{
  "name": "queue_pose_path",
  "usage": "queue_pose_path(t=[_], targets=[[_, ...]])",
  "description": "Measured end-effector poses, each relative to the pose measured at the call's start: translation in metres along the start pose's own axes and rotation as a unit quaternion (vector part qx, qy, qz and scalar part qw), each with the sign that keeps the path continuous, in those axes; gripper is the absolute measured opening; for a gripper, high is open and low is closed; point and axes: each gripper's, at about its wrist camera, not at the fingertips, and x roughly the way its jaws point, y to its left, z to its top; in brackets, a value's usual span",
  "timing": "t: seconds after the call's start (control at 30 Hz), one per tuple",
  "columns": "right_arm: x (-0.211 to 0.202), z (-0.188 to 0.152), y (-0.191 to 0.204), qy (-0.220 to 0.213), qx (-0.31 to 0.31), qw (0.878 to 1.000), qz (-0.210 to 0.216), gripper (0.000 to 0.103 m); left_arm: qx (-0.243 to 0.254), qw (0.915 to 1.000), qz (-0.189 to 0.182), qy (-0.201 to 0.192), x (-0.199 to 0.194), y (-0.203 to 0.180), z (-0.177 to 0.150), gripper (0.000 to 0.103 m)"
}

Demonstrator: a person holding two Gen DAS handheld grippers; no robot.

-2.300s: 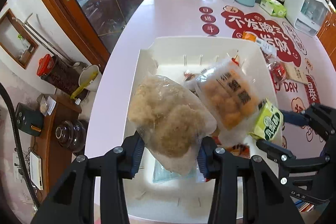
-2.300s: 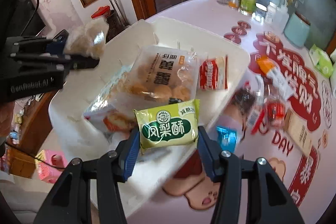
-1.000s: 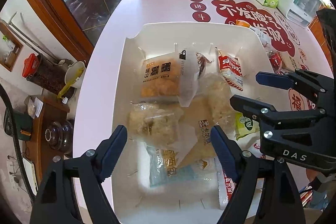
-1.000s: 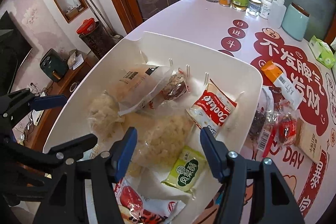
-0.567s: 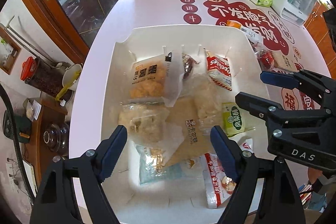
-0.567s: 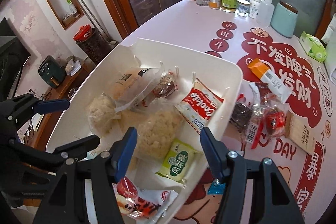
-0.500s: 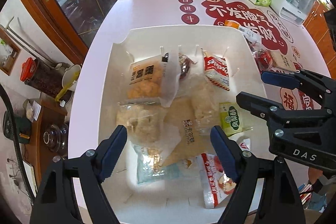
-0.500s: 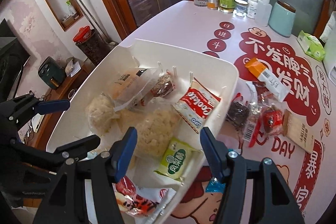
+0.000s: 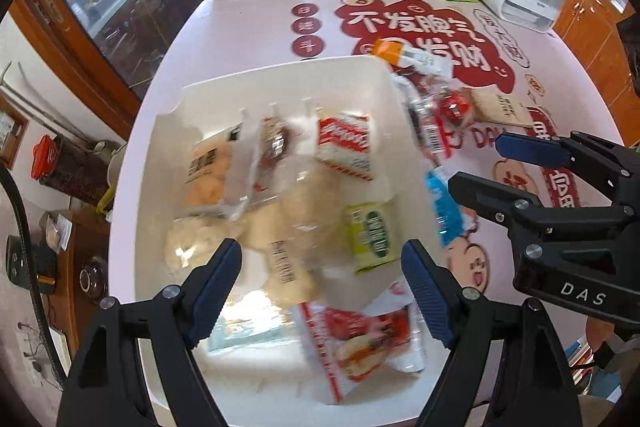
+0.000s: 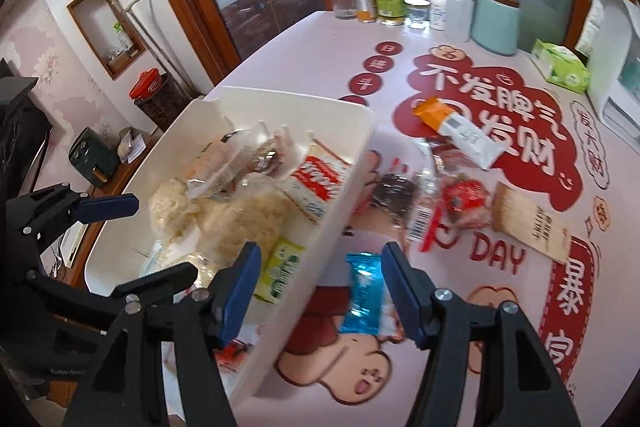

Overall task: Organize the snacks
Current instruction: 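Withdraw both open tools from the tray toward the remaining snacks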

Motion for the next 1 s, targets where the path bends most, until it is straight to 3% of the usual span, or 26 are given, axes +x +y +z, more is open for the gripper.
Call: queue_pose_path(t=[0.33, 0.6, 0.87, 1.0], targets=[[-0.015, -0.014, -0.089, 0.005, -0.001, 0.999, -0.043, 0.063, 0.036, 0.9992, -0.009, -0.015, -0.004, -0.069, 0.036, 0.081], [0.021, -0.006, -0.168, 0.021, -0.127, 0.987, -0.095, 0.068, 0.065, 0.9973, 0.013, -0.032, 0.003, -0.104, 0.103, 0.082], [0.068, 0.005, -0.206, 0.057, -0.205, 0.974, -0.081, 0.068, 0.046, 0.9989, 0.013, -0.004, 0.029, -0.114, 0.157, 0.082], [0.082, 0.013, -0.210, 0.075, -0.232, 0.969, -0.039, 0.068, 0.044, 0.9988, 0.021, 0.007, 0.044, -0.118, 0.178, 0.082]])
